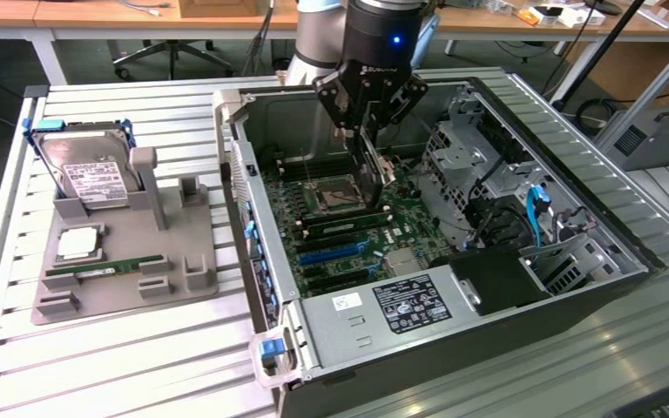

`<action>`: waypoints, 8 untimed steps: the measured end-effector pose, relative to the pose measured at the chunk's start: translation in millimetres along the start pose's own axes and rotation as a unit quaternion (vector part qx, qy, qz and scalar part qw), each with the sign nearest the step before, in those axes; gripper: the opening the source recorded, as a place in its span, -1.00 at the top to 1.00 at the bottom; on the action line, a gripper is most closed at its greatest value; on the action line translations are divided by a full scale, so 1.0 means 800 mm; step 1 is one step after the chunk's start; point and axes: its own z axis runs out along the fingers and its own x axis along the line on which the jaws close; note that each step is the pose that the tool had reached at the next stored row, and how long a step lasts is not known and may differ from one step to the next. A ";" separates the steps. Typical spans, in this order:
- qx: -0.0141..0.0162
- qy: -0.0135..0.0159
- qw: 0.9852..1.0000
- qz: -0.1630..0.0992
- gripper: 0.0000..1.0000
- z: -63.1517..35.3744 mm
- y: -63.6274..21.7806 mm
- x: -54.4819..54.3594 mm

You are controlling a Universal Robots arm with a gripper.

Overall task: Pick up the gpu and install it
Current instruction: 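Insert the gpu into the slot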

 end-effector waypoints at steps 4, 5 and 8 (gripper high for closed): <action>0.000 -0.001 1.000 -0.014 0.47 0.000 0.000 0.000; -0.001 -0.002 1.000 -0.020 0.47 0.000 0.000 0.000; -0.002 -0.004 0.999 -0.050 0.47 0.000 -0.001 0.000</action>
